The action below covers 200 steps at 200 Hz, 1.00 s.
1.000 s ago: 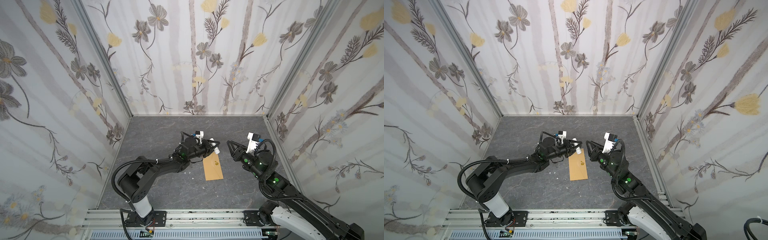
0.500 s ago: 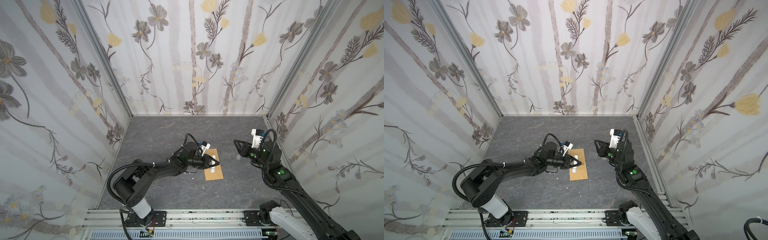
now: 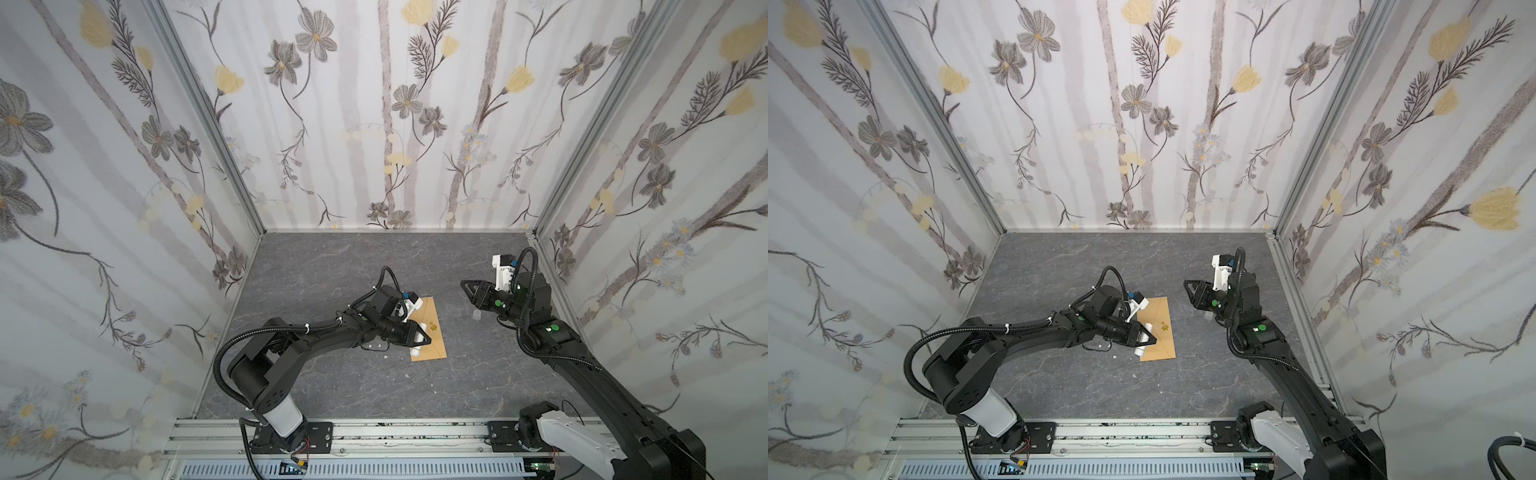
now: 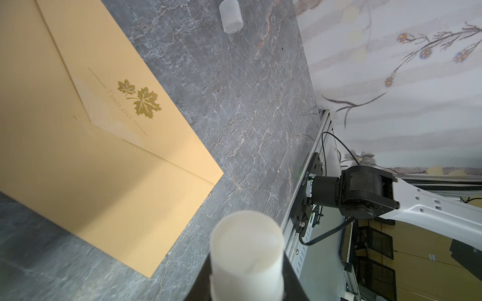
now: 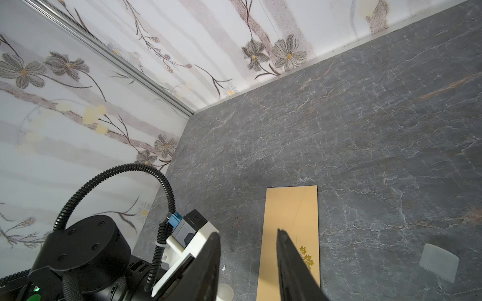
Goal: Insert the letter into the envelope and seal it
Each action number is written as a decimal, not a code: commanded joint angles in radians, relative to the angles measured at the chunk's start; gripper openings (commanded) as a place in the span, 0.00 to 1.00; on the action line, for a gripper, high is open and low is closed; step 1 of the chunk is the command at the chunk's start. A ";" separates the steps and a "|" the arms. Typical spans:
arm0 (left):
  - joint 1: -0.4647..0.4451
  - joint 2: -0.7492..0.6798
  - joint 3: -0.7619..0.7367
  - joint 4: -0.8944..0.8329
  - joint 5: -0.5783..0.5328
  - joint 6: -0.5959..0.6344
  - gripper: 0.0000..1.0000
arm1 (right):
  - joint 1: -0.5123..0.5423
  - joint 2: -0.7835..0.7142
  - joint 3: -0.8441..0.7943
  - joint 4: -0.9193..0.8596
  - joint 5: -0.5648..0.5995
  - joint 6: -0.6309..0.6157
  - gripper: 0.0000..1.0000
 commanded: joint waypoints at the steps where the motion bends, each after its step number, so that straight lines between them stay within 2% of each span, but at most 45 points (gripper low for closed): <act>1: 0.001 -0.005 0.019 -0.011 0.020 0.043 0.00 | 0.000 0.030 0.013 -0.007 -0.051 -0.011 0.37; 31: 0.002 0.003 0.069 -0.010 -0.039 -0.008 0.00 | 0.004 0.041 -0.008 0.025 -0.093 0.017 0.36; 45: 0.003 0.016 0.110 -0.011 -0.032 -0.032 0.00 | 0.006 0.022 -0.044 0.057 -0.096 0.039 0.36; 56: 0.013 0.024 0.135 -0.010 -0.074 -0.092 0.00 | 0.006 0.005 -0.063 0.069 -0.096 0.052 0.35; 90: 0.041 0.052 0.214 -0.010 -0.064 -0.179 0.00 | 0.011 -0.039 -0.079 0.045 -0.063 0.052 0.35; 99: 0.055 0.060 0.232 -0.010 -0.080 -0.231 0.00 | 0.012 -0.046 -0.078 0.035 -0.067 0.049 0.35; 118: 0.081 0.070 0.271 -0.007 -0.187 -0.381 0.00 | 0.035 -0.067 -0.104 0.063 -0.056 0.068 0.35; 152: 0.088 0.124 0.355 0.010 -0.306 -0.669 0.00 | 0.154 -0.074 -0.128 0.160 0.032 0.104 0.41; 187: 0.072 0.158 0.411 0.089 -0.363 -0.785 0.00 | 0.213 -0.026 -0.124 0.226 0.086 0.122 0.47; 200: 0.072 0.154 0.374 0.199 -0.363 -0.859 0.00 | 0.228 -0.011 -0.116 0.230 0.121 0.116 0.48</act>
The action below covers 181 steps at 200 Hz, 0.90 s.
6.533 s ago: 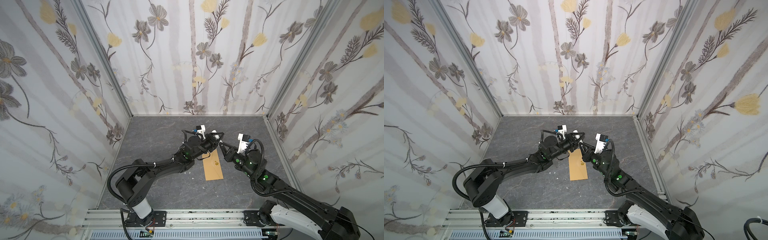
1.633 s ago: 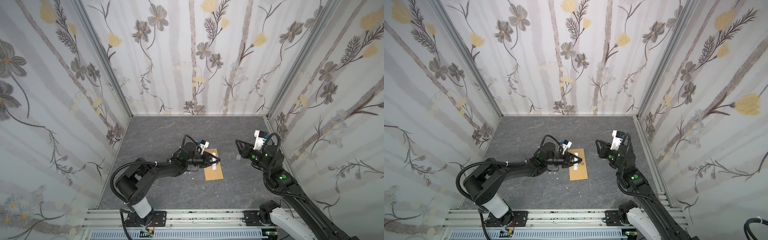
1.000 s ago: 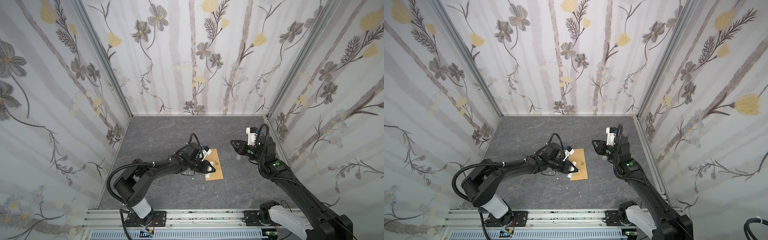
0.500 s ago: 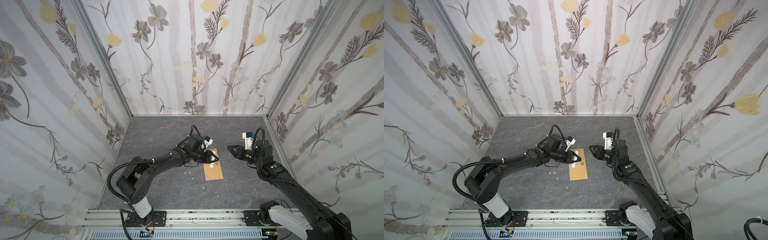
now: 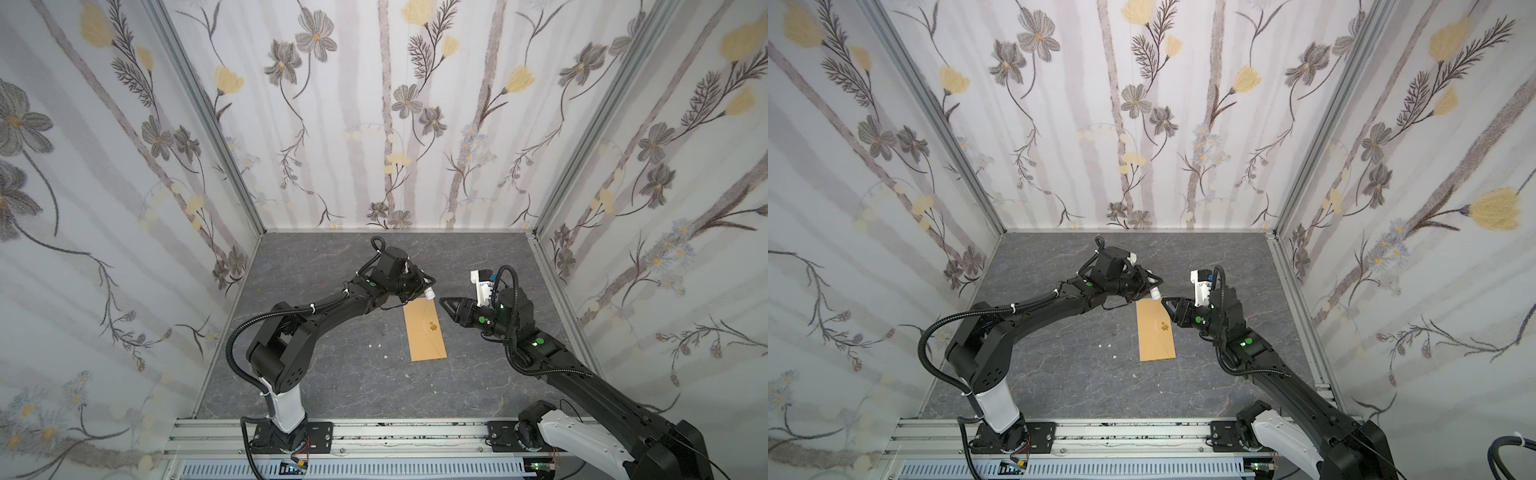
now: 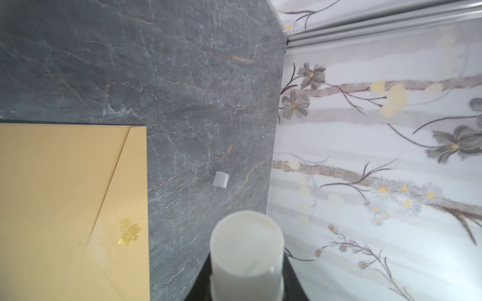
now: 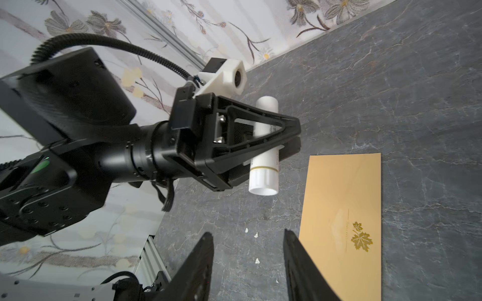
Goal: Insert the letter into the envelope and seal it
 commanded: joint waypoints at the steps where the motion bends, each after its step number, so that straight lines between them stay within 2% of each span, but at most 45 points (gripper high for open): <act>1: -0.001 0.003 -0.027 0.174 -0.053 -0.175 0.00 | 0.023 0.021 0.012 0.080 0.076 0.016 0.48; 13: -0.004 0.004 -0.044 0.226 -0.061 -0.225 0.00 | 0.039 0.034 0.023 0.079 0.117 0.005 0.48; 48: -0.020 0.001 -0.024 0.241 -0.064 -0.238 0.00 | 0.058 0.073 0.056 0.092 0.181 -0.020 0.49; 96: -0.029 -0.016 -0.029 0.265 -0.061 -0.258 0.00 | 0.058 0.119 0.092 0.104 0.210 -0.039 0.49; 130: -0.030 -0.025 -0.039 0.276 -0.061 -0.267 0.00 | 0.058 0.134 0.108 0.109 0.216 -0.054 0.36; 159: -0.038 -0.021 -0.036 0.284 -0.054 -0.274 0.00 | 0.058 0.140 0.117 0.120 0.215 -0.061 0.35; 181: -0.043 -0.016 -0.034 0.289 -0.049 -0.277 0.00 | 0.058 0.143 0.122 0.122 0.219 -0.068 0.28</act>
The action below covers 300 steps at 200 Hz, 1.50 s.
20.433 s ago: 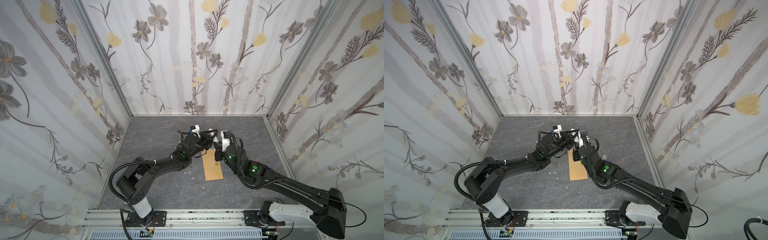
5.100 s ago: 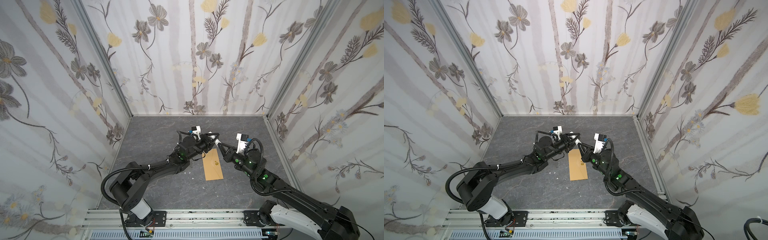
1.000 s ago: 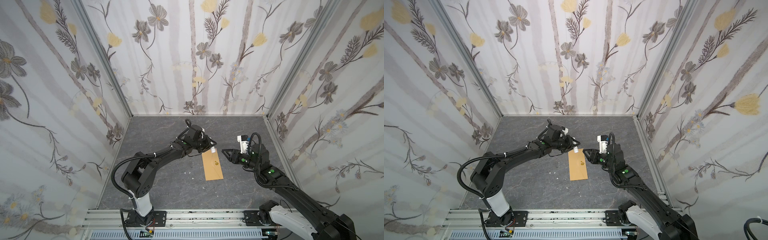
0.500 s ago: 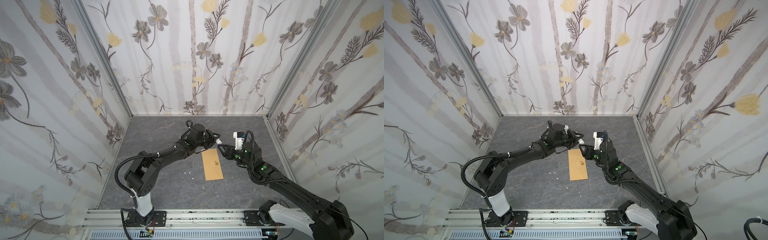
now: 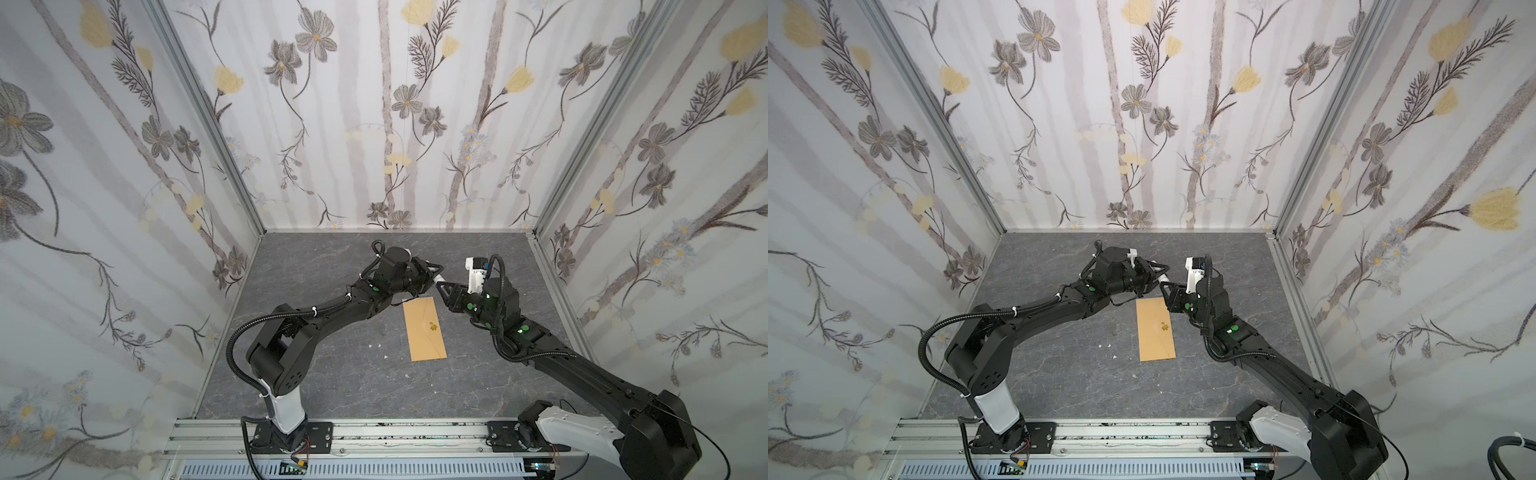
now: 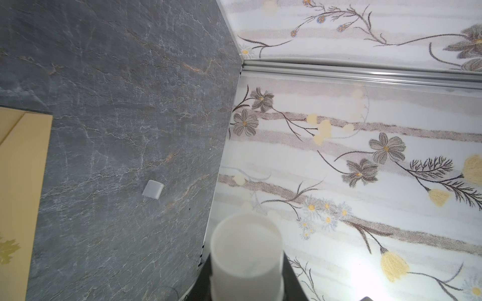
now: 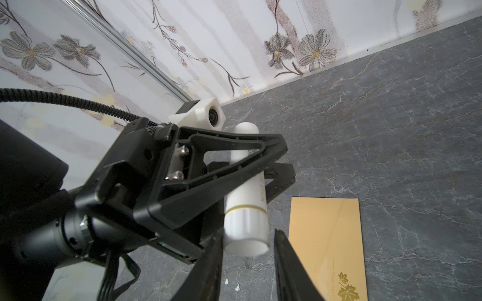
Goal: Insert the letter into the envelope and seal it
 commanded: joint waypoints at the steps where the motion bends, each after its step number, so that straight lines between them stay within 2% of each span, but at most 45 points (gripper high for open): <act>1: -0.005 -0.001 0.001 0.065 0.011 -0.015 0.00 | 0.001 0.008 0.014 0.057 0.017 -0.015 0.28; 39: -0.009 0.000 0.006 0.073 0.019 -0.021 0.00 | 0.001 0.018 0.023 0.055 0.013 -0.019 0.30; 59: -0.010 0.004 0.011 0.076 0.027 -0.022 0.00 | 0.001 0.024 0.024 0.059 0.012 -0.019 0.35; 88: -0.012 0.006 0.014 0.080 0.031 -0.024 0.00 | 0.001 0.030 0.031 0.059 0.017 -0.021 0.35; 131: -0.012 0.005 0.013 0.085 0.033 -0.024 0.00 | 0.001 0.031 0.033 0.059 0.017 -0.024 0.15; 146: -0.012 0.005 0.011 0.088 0.035 -0.023 0.22 | 0.001 0.028 0.033 0.061 0.017 -0.022 0.14; 176: -0.012 0.001 0.008 0.097 0.051 -0.018 0.46 | 0.001 0.026 0.033 0.058 0.027 -0.019 0.13; 181: -0.013 -0.001 0.005 0.098 0.051 -0.015 0.48 | 0.002 0.026 0.033 0.057 0.029 -0.018 0.13; 261: -0.011 -0.061 -0.082 0.118 0.010 -0.023 0.47 | 0.002 0.017 0.033 0.037 0.065 -0.014 0.12; 300: -0.011 -0.060 -0.087 0.125 -0.005 -0.021 0.34 | 0.002 0.008 0.030 0.040 0.058 -0.008 0.12</act>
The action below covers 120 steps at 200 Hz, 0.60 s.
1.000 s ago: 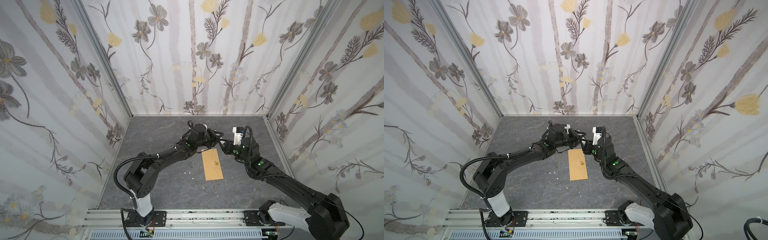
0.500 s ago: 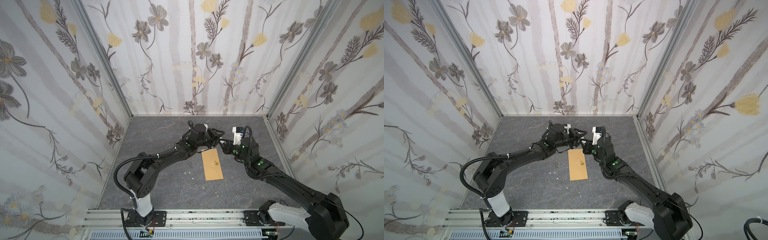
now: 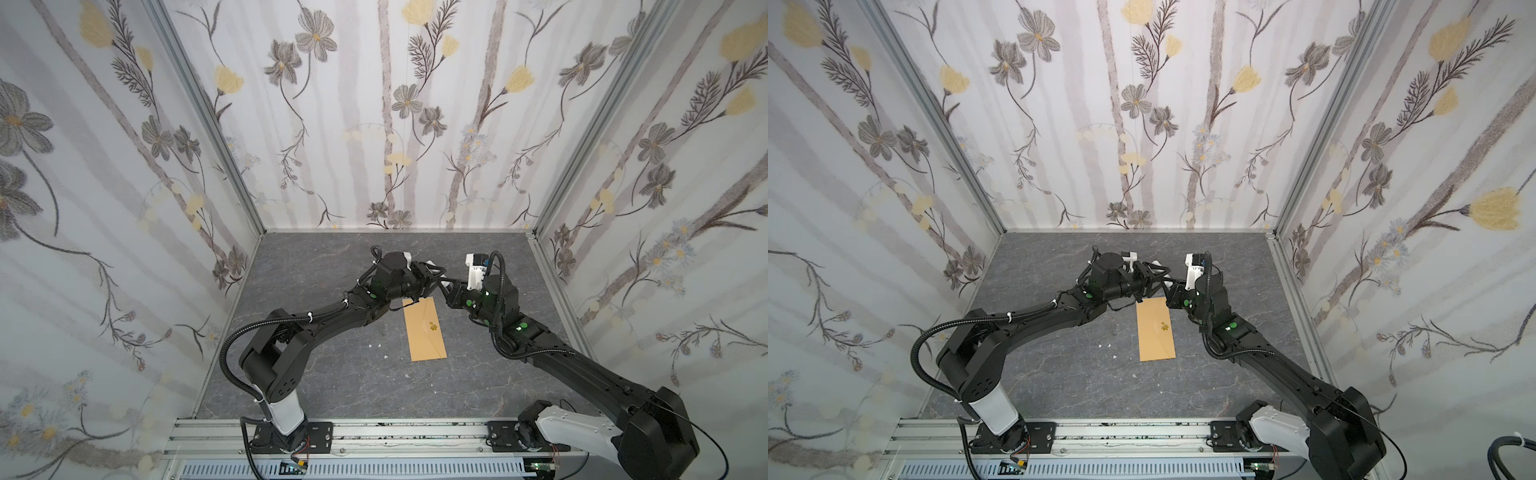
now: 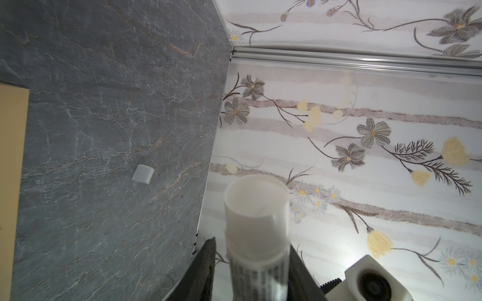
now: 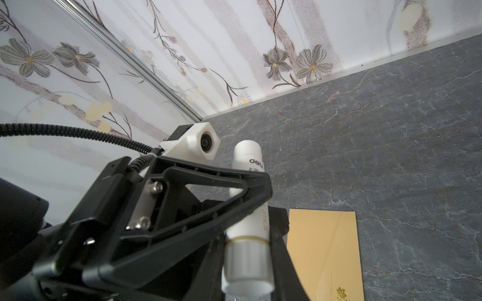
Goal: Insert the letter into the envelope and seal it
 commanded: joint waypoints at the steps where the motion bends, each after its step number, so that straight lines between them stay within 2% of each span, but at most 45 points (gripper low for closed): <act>1: 0.000 -0.005 -0.002 0.036 -0.023 0.000 0.33 | 0.002 -0.010 0.007 0.029 0.016 0.003 0.11; 44: 0.003 0.000 0.006 0.046 -0.024 0.000 0.22 | 0.002 -0.009 0.004 0.034 0.006 0.005 0.11; 74: 0.003 -0.001 0.008 0.052 -0.025 0.001 0.04 | 0.002 -0.003 0.003 0.043 0.000 0.009 0.11; 88: 0.003 -0.001 0.007 0.054 -0.026 0.001 0.00 | 0.002 -0.001 0.004 0.045 -0.004 0.012 0.13; 101: 0.002 0.002 0.007 0.055 -0.026 0.005 0.00 | 0.003 -0.001 0.003 0.045 -0.007 0.013 0.18; 120: 0.004 0.006 0.006 0.055 -0.025 0.027 0.00 | 0.000 -0.005 0.005 0.031 -0.026 0.021 0.34</act>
